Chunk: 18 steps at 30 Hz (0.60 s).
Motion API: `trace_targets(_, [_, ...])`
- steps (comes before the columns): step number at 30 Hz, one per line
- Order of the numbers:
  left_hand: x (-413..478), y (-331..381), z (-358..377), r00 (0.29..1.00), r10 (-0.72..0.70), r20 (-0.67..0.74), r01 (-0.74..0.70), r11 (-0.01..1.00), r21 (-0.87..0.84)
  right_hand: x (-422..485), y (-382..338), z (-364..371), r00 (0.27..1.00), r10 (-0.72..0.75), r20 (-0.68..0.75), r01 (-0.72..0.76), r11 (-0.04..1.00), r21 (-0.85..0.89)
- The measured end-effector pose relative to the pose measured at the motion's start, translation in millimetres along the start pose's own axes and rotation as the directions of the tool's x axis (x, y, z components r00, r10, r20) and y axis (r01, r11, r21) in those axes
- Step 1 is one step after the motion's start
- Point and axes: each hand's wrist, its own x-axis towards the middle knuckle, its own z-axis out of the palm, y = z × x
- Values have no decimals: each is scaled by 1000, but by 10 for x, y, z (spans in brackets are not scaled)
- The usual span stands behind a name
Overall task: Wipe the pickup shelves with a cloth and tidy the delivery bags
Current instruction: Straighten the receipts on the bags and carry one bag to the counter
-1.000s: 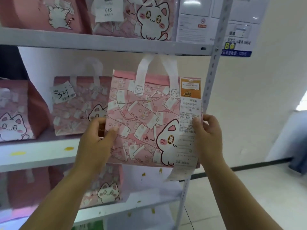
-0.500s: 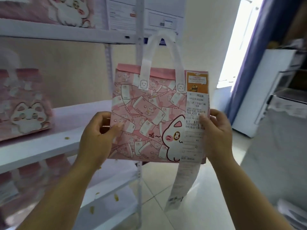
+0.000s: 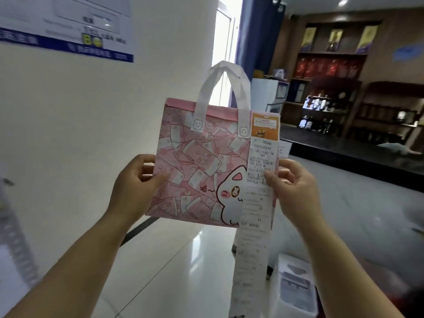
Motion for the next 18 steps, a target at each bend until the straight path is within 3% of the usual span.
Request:
trace_targets(7, [745, -82, 1337, 996, -22, 81, 28, 997, -72, 969, 444, -838, 999, 1, -34, -2, 1000, -19])
trace_targets(14, [1577, -356, 2507, 981, -32, 191, 56, 991, -122, 1868, 1032, -1278, 974, -102, -202, 54, 971, -231])
trace_targets(18, [2238, -597, 3189, 971, 5, 240, 7, 999, -51, 2529, 1402, -1413, 942, -149, -301, 57, 954, -294])
